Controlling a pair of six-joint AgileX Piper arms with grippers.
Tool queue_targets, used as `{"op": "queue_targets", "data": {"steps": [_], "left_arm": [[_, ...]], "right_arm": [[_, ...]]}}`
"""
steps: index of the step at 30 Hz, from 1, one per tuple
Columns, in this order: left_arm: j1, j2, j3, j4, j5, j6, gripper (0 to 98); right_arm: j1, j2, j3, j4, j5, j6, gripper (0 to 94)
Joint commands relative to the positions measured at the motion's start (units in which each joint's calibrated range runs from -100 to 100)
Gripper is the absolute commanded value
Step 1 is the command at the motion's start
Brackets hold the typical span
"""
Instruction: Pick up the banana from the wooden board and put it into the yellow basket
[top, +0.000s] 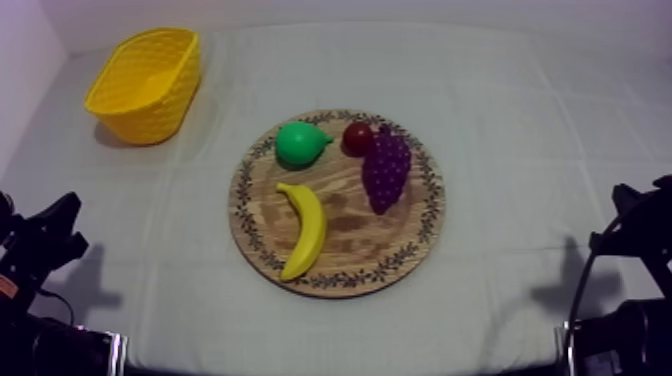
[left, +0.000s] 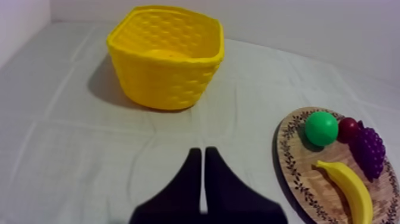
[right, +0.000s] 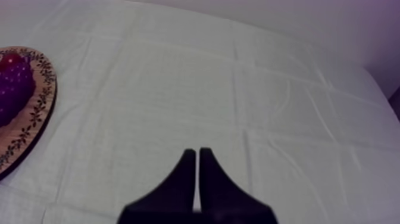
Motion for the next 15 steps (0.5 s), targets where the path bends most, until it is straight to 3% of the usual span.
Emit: {"op": "queue_targets", "data": {"steps": [1, 8, 15], "left_arm": [[-0.25, 0.23, 0.08, 0.11, -0.16, -0.31, 0.6], [-0.56, 4.07, -2.08, 0.52, -1.51, -1.87, 0.9], [1.16, 14.79, -14.37, 0.65, -0.18, -2.7, 0.4]], "right_arm": [[0.0, -0.02, 0.02, 0.01, 0.02, 0.0, 0.3], [0.0, -0.02, 0.02, 0.01, 0.02, 0.0, 0.3], [0.0, -0.02, 0.02, 0.01, 0.02, 0.0, 0.3]]}}
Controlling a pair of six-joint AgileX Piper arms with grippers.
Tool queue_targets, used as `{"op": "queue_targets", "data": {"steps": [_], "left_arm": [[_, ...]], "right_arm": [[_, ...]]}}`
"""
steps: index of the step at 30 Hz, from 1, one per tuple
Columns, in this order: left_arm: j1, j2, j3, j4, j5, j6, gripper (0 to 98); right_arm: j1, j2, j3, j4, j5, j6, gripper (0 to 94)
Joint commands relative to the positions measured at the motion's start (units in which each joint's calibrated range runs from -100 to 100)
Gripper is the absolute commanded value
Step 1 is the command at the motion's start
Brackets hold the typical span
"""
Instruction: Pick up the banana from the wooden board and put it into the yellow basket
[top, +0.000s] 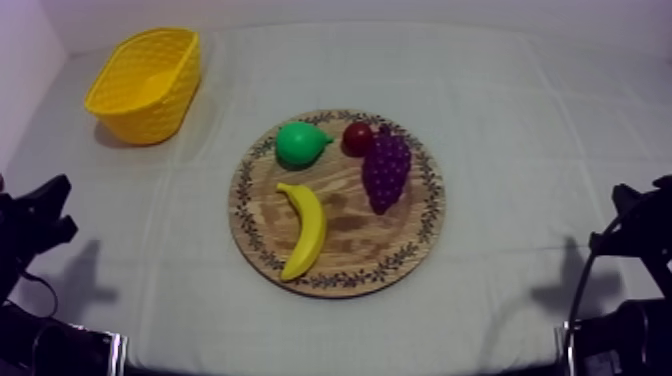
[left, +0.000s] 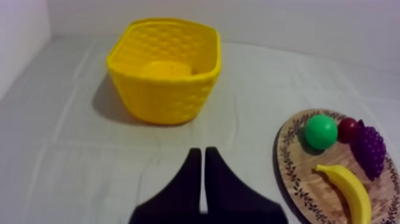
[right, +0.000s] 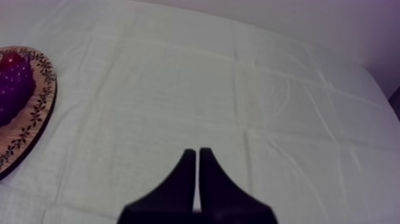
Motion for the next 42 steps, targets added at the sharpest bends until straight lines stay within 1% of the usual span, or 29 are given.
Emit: {"op": "queue_targets", "data": {"steps": [1, 4, 9, 12, 14, 16, 19, 22, 25, 28, 31, 35, 38, 42], "left_arm": [[1.23, 5.58, -7.23, -0.03, 1.03, 0.11, 0.4], [3.63, 11.63, -15.82, -0.24, 4.12, 0.5, 0.4], [9.22, 23.27, -30.3, -1.37, 9.29, 2.18, 0.5], [12.36, 29.77, -37.0, -1.56, 11.07, 3.18, 0.7], [14.32, 33.42, -40.11, -1.89, 11.89, 4.62, 0.9], [16.42, 36.6, -42.64, -2.95, 12.85, 6.57, 1.0], [19.74, 40.95, -46.72, -4.49, 16.3, 9.74, 1.1], [22.44, 45.09, -50.77, -5.24, 19.46, 11.65, 1.2], [24.15, 49.34, -54.07, -5.05, 21.2, 12.64, 1.2], [25.41, 53.14, -55.98, -4.36, 21.9, 13.17, 1.2], [26.46, 56.72, -55.83, -3.94, 20.92, 13.93, 1.1], [27.52, 60.86, -54.49, -2.21, 18.97, 13.67, 1.1], [29.17, 63.61, -54.75, -1.88, 18.89, 13.95, 1.2], [31.4, 66.94, -56.17, -1.53, 20.58, 15.05, 1.3]], "right_arm": [[0.0, -0.02, 0.02, 0.01, 0.03, 0.0, 0.3], [0.0, -0.02, 0.02, 0.01, 0.03, 0.0, 0.3], [0.0, -0.02, 0.02, 0.01, 0.03, 0.0, 0.3], [0.0, -0.02, 0.02, 0.01, 0.03, -0.02, 0.3], [0.0, -0.02, 0.02, 0.01, 0.03, -0.01, 0.3], [0.0, -0.02, 0.02, 0.01, 0.03, -0.02, 0.3], [0.0, -0.02, 0.02, 0.01, 0.03, 0.0, 0.3], [0.0, -0.02, 0.02, 0.01, 0.03, -0.02, 0.3], [0.0, -0.02, 0.02, 0.01, 0.03, 0.0, 0.3], [0.0, -0.02, 0.02, 0.01, 0.03, 0.0, 0.3], [0.0, -0.02, 0.02, 0.01, 0.03, 0.0, 0.3], [0.0, -0.02, 0.02, 0.01, 0.03, 0.0, 0.3], [0.0, -0.02, 0.02, 0.01, 0.03, 0.0, 0.3], [0.0, -0.02, 0.02, 0.01, 0.03, 0.0, 0.3]]}}
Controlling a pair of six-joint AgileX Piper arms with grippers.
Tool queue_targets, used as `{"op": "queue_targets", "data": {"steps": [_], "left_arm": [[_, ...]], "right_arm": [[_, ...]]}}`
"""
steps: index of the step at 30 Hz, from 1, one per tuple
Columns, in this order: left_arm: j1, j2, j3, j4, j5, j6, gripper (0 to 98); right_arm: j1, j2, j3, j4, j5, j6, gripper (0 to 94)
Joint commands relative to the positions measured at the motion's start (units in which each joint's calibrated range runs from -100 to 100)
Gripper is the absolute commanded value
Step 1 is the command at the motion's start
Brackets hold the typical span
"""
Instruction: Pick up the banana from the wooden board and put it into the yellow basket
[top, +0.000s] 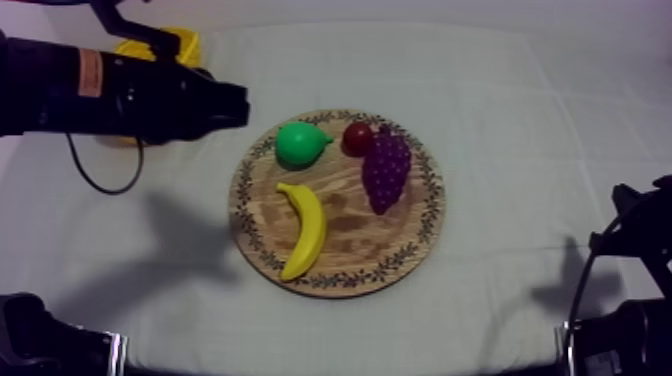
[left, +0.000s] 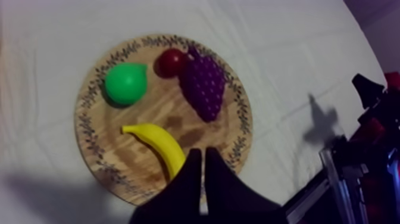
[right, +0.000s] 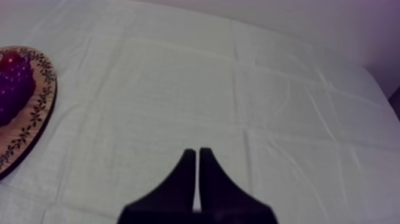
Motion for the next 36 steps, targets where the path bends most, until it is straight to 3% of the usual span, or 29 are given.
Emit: {"op": "queue_targets", "data": {"steps": [1, 10, 21, 23, 26, 28, 32, 36], "left_arm": [[1.24, 1.83, -0.32, 0.1, 1.25, 0.89, 1.3], [2.45, 7.84, 1.61, 1.56, 7.15, 5.08, 4.3], [2.7, 9.44, 4.14, 3.03, 5.43, 4.51, 9.5], [2.76, 9.63, 4.56, 3.2, 5.14, 4.27, 23.1], [3.23, 9.98, 5.46, 3.08, 3.84, 3.91, 53.9], [3.53, 10.23, 6.05, 2.99, 3.15, 4.23, 68.1], [3.84, 10.89, 6.97, 3.11, 2.04, 4.06, 80.3], [3.9, 11.89, 7.13, 3.51, 1.36, 3.39, 84.8]], "right_arm": [[0.0, -0.02, 0.02, 0.01, -0.03, 0.02, 0.3], [0.0, -0.02, 0.02, 0.01, -0.03, 0.02, 0.3], [0.0, -0.02, 0.02, 0.01, -0.03, 0.02, 0.3], [0.0, -0.02, 0.02, 0.01, -0.03, 0.02, 0.3], [0.0, -0.02, 0.02, 0.01, -0.03, 0.02, 0.3], [0.0, -0.02, 0.02, 0.01, -0.03, 0.02, 0.3], [0.0, -0.02, 0.02, 0.01, -0.03, 0.02, 0.3], [0.0, -0.02, 0.02, 0.01, -0.03, 0.02, 0.3]]}}
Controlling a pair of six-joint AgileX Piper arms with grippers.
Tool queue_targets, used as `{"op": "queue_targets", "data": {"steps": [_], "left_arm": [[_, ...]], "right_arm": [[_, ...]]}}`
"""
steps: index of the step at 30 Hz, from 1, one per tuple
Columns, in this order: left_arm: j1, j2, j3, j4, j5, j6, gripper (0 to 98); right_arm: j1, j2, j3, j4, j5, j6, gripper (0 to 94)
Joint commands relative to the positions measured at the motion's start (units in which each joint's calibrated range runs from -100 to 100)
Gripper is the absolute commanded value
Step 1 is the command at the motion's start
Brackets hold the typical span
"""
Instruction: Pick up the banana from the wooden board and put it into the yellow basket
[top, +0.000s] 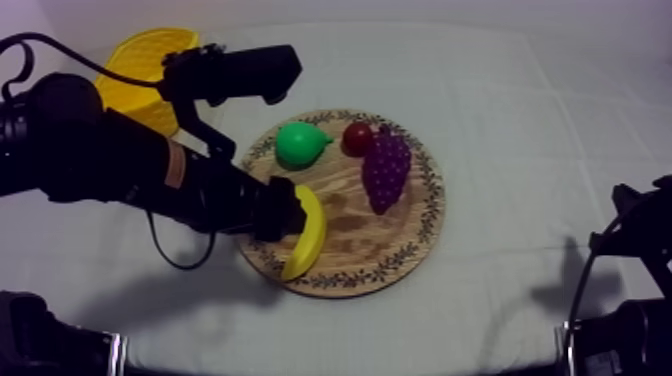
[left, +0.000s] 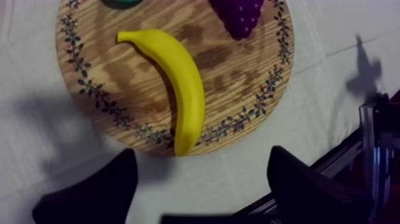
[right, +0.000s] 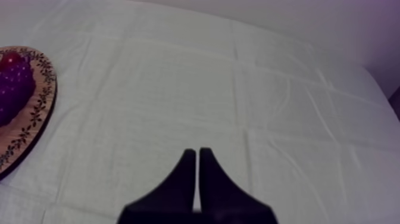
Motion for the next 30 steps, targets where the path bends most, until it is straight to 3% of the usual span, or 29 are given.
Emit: {"op": "queue_targets", "data": {"steps": [1, 11, 17, 21, 30], "left_arm": [[-0.01, 0.48, -0.2, 0.46, -0.19, -0.61, 84.9], [-1.39, 6.23, -2.94, 2.89, -0.5, -4.02, 86.2], [-2.87, 12.36, -5.35, 5.31, 0.44, -5.31, 86.4], [-3.97, 17.21, -8.34, 6.94, 3.03, -5.57, 86.5], [-4.7, 28.49, -17.02, 8.37, 10.49, -5.95, 91.1]], "right_arm": [[0.0, -0.02, 0.02, 0.01, -0.03, -0.01, 0.3], [0.0, -0.02, 0.02, 0.01, -0.03, -0.01, 0.3], [0.0, -0.02, 0.02, 0.01, -0.03, -0.01, 0.3], [0.0, -0.02, 0.02, 0.01, -0.03, -0.01, 0.3], [0.0, -0.02, 0.02, 0.01, -0.03, -0.01, 0.3]]}}
